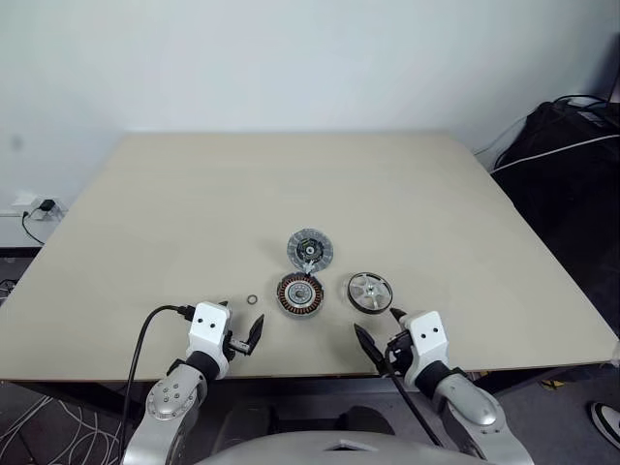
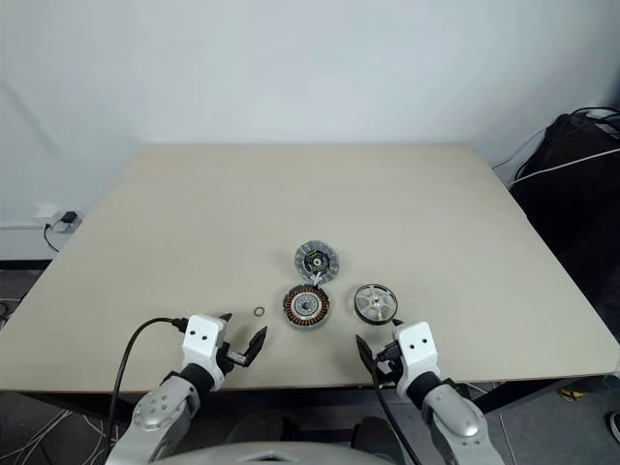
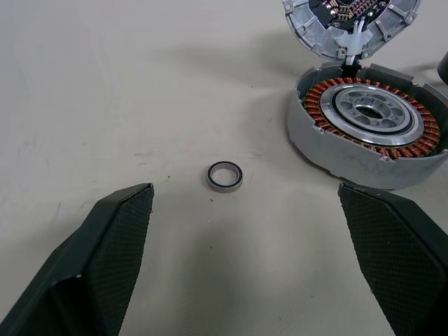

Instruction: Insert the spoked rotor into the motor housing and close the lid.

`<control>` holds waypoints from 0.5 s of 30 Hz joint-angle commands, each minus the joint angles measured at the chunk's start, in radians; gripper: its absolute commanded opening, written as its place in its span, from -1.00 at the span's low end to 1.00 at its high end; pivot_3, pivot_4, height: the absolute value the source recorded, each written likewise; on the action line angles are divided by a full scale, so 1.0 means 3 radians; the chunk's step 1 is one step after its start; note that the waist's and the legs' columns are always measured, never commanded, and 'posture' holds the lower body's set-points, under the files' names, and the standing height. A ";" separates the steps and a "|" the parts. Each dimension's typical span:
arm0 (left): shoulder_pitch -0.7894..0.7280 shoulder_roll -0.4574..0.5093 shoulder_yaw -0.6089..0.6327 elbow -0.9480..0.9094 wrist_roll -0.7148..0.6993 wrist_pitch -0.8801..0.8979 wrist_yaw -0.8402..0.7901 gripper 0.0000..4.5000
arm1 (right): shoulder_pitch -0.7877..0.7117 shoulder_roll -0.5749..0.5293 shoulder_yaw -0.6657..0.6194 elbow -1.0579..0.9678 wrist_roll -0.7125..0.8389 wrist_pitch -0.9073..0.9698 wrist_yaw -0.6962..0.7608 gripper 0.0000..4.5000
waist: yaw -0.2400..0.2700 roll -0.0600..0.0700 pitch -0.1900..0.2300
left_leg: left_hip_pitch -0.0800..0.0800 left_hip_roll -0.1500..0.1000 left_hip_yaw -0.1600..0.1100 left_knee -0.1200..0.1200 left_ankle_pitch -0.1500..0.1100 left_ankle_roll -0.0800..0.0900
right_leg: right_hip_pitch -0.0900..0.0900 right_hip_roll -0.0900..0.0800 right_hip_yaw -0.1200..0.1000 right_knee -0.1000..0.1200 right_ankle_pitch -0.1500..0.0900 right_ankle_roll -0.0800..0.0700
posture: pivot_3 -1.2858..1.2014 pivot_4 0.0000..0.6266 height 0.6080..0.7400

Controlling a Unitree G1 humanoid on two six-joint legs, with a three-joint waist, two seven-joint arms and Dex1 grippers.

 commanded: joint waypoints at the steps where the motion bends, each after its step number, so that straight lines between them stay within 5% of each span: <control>1: -0.0059 -0.0017 0.0009 -0.0080 0.0016 -0.0010 0.0016 0.99 | -0.0035 0.0010 -0.0019 -0.0136 0.0013 -0.0017 -0.0019 1.00 | 0.0000 0.0000 0.0000 | 0.0000 0.0000 0.0000 0.0000 0.0000 0.0000 | 0.0000 0.0000 0.0000 0.0000 0.0000 0.0000 | 0.03 -1.00 1.00; 15: -0.0163 -0.0043 0.0016 0.0025 0.0163 0.0035 0.0135 0.99 | -0.0055 0.0013 0.0017 -0.0159 0.0001 0.0012 -0.0060 1.00 | 0.0000 0.0000 0.0000 | 0.0000 0.0000 0.0000 -0.0001 0.0000 0.0000 | -0.0001 0.0000 0.0000 0.0000 0.0000 0.0000 | 0.03 -1.00 1.00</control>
